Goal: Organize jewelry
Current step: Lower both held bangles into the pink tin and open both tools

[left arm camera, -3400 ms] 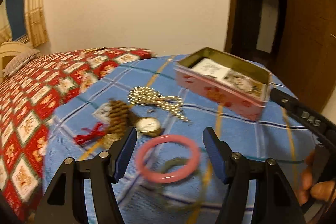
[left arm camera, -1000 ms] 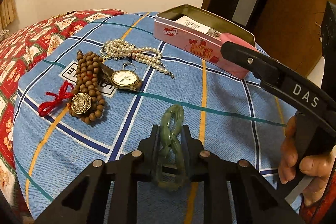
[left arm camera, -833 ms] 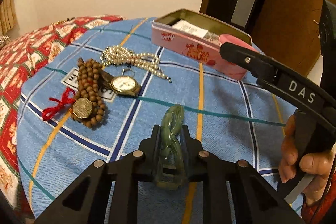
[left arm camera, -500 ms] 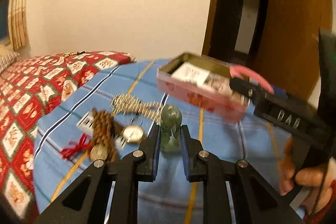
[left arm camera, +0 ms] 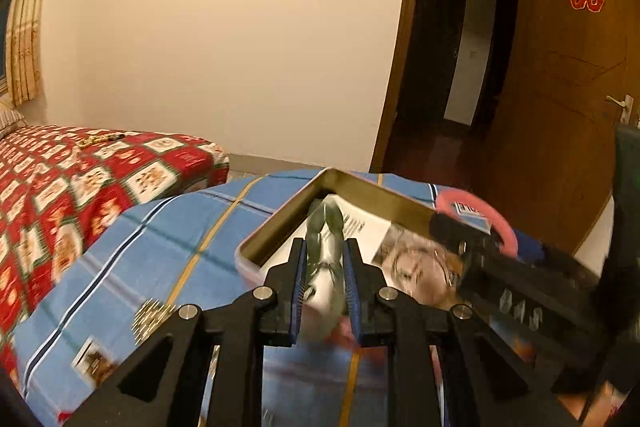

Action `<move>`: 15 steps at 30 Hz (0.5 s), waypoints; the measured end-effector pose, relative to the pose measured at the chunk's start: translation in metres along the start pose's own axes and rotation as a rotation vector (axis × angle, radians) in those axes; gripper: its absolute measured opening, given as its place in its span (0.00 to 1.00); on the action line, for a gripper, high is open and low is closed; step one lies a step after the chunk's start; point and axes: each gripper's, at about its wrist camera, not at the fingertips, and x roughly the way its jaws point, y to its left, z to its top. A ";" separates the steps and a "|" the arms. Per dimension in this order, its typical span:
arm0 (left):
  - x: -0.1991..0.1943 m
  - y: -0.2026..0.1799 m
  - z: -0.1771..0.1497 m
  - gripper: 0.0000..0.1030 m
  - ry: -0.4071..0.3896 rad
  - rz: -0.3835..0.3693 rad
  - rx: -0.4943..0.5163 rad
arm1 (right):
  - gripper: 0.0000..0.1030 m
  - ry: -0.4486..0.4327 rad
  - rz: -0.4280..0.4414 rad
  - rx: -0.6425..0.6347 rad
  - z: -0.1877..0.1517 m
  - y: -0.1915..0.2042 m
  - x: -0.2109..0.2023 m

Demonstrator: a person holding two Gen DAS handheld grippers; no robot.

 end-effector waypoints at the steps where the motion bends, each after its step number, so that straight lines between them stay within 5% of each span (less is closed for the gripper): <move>1: 0.009 -0.001 0.004 0.18 0.003 -0.010 -0.002 | 0.81 0.007 0.001 0.006 0.000 -0.001 0.004; 12: 0.042 0.018 0.011 0.17 0.020 -0.041 -0.087 | 0.81 0.057 0.020 0.040 -0.001 -0.020 0.018; 15: 0.037 0.022 0.012 0.35 0.009 -0.017 -0.113 | 0.81 0.061 0.022 0.028 -0.001 -0.019 0.020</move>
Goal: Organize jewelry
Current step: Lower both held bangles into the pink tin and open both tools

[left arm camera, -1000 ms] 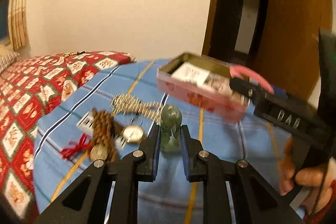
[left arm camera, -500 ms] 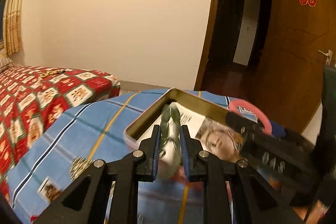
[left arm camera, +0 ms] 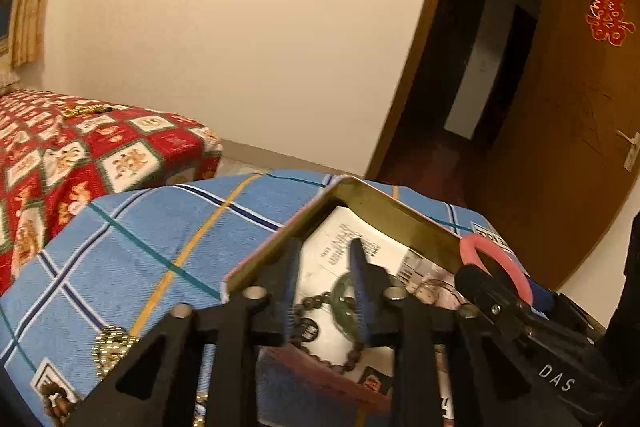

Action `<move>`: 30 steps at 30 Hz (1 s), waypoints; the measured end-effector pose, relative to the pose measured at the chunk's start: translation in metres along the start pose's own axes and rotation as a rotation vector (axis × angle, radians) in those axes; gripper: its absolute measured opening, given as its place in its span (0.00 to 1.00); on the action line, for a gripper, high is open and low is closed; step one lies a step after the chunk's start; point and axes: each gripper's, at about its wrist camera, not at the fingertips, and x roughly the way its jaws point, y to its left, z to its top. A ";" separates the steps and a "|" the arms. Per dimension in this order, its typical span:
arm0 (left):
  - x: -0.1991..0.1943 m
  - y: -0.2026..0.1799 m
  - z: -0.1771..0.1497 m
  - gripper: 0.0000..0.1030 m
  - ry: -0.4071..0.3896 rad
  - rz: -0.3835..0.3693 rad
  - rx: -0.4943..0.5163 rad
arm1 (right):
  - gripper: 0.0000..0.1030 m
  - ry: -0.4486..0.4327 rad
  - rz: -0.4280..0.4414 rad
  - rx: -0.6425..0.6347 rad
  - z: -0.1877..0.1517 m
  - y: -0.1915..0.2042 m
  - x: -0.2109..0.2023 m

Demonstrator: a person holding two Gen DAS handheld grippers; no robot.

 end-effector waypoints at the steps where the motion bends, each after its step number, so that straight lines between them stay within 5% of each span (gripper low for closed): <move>1: -0.002 0.000 0.000 0.43 -0.015 0.030 0.006 | 0.81 0.001 -0.002 -0.005 0.000 0.001 0.001; 7: -0.009 0.000 -0.002 0.60 -0.052 0.107 0.027 | 0.81 0.015 -0.001 -0.057 -0.004 0.011 0.006; 19: -0.012 -0.004 -0.019 0.61 -0.042 0.191 0.056 | 0.84 -0.080 -0.050 0.029 0.001 -0.008 -0.010; 30: -0.039 -0.006 -0.042 0.61 -0.060 0.257 0.100 | 0.87 -0.197 -0.100 -0.022 -0.006 0.005 -0.029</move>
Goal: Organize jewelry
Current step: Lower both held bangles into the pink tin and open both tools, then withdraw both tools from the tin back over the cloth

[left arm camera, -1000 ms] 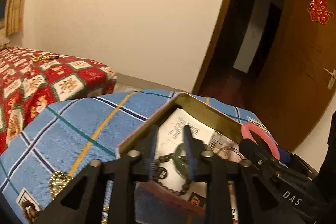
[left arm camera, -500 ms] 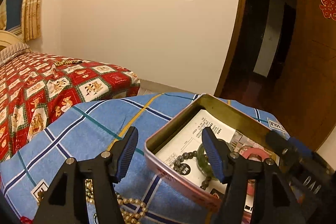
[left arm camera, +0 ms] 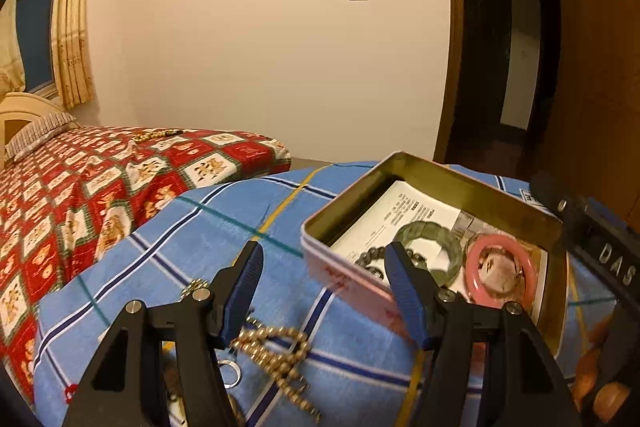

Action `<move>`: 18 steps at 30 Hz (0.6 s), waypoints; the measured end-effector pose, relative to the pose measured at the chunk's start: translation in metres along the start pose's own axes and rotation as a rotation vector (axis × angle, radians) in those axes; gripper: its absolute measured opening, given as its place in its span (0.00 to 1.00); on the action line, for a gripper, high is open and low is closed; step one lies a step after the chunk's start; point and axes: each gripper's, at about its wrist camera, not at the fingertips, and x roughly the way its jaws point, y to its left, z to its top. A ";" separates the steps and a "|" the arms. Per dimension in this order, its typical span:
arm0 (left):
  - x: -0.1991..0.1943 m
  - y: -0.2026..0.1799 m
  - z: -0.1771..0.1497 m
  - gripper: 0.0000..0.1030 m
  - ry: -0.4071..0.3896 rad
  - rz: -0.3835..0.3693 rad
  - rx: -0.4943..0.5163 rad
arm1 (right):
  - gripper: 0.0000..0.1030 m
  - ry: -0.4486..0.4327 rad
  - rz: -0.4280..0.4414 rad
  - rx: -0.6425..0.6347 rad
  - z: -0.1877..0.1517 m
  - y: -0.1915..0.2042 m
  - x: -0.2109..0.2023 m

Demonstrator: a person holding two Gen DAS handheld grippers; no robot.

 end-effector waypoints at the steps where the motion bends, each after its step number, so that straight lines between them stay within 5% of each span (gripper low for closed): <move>1: -0.003 0.001 -0.001 0.61 -0.002 0.001 -0.001 | 0.87 -0.011 -0.005 0.003 0.000 -0.001 -0.002; 18: -0.023 0.003 -0.012 0.61 -0.031 0.021 -0.001 | 0.89 -0.065 -0.075 -0.054 -0.015 0.013 -0.037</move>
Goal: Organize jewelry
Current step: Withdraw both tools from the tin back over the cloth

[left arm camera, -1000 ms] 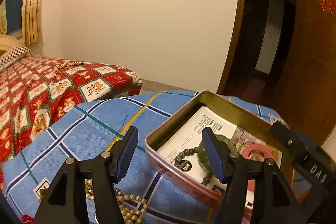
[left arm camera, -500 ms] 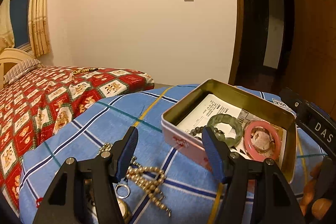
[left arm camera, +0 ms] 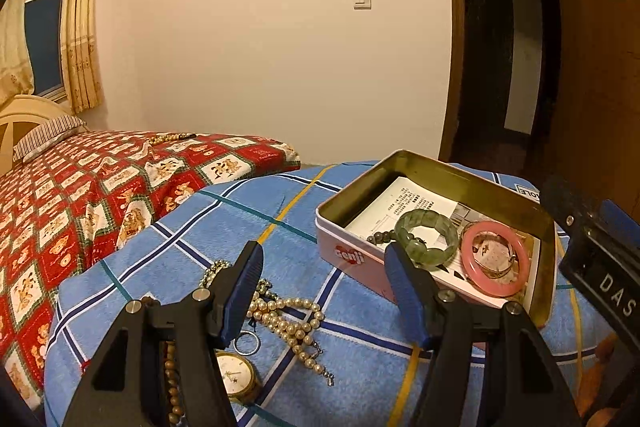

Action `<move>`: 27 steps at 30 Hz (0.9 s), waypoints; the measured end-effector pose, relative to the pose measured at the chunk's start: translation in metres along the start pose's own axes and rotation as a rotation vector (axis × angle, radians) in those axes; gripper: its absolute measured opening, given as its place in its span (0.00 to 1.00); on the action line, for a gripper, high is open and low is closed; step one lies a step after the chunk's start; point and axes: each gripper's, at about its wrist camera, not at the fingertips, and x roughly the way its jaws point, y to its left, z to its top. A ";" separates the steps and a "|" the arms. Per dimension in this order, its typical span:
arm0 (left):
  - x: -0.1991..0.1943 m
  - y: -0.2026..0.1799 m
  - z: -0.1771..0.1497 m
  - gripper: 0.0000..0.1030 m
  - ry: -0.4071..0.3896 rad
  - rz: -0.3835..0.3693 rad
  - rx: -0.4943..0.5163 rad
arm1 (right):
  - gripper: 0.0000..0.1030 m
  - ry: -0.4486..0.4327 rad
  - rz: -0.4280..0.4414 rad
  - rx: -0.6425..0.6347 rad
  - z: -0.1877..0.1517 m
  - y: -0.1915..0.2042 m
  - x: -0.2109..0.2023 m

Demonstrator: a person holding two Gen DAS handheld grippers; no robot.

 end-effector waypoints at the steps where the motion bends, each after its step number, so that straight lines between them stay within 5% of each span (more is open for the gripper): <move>1: -0.001 0.001 -0.001 0.61 0.002 0.000 -0.001 | 0.89 -0.002 -0.002 -0.004 -0.001 0.001 -0.002; 27: -0.038 0.022 -0.023 0.61 0.006 0.000 -0.040 | 0.89 0.011 0.029 -0.065 -0.021 0.030 -0.039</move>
